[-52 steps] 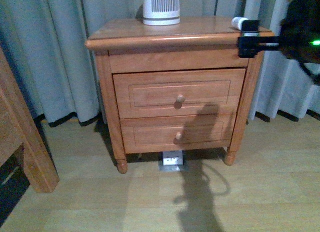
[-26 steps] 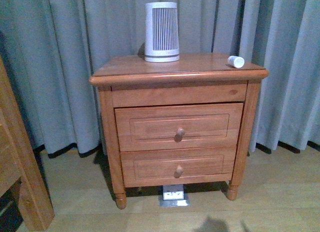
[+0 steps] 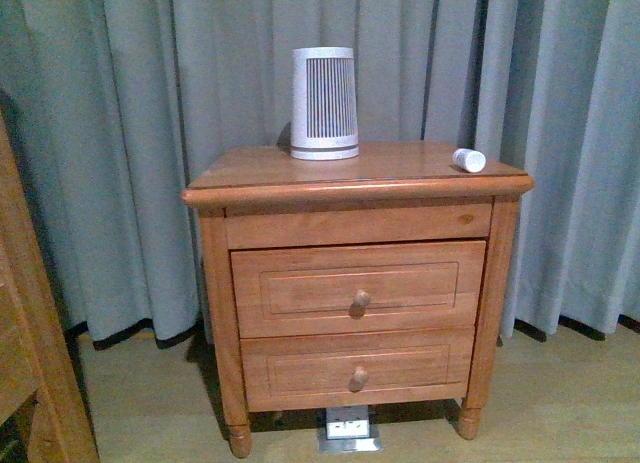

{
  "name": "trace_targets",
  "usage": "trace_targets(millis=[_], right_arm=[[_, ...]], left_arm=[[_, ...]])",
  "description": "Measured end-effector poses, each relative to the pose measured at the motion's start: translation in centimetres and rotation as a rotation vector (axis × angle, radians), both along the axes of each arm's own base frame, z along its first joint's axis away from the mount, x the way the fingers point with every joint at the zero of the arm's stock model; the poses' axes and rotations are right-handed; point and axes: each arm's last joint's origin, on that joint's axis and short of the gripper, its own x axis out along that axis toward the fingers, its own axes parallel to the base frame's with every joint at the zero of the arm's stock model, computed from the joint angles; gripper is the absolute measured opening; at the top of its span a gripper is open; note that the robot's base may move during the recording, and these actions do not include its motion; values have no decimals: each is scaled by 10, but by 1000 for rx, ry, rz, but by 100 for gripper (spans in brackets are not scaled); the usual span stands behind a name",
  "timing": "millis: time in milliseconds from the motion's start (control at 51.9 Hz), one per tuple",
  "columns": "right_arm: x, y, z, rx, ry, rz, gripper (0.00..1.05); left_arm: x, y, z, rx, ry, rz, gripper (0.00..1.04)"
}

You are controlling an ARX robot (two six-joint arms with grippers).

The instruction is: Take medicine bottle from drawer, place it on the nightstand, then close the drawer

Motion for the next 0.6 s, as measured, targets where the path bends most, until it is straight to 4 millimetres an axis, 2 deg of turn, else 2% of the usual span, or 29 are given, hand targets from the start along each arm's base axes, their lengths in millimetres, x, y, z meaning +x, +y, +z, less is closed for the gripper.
trace_targets(millis=[77,424,597], right_arm=[[0,0,-3,-7,-1,21,65],[0,0,-16,-15,3,18,2],[0,0,-25,-16,0,18,3]], left_arm=[[0,0,0,0,0,0,98],[0,0,0,0,0,0,98],[0,0,0,0,0,0,98]])
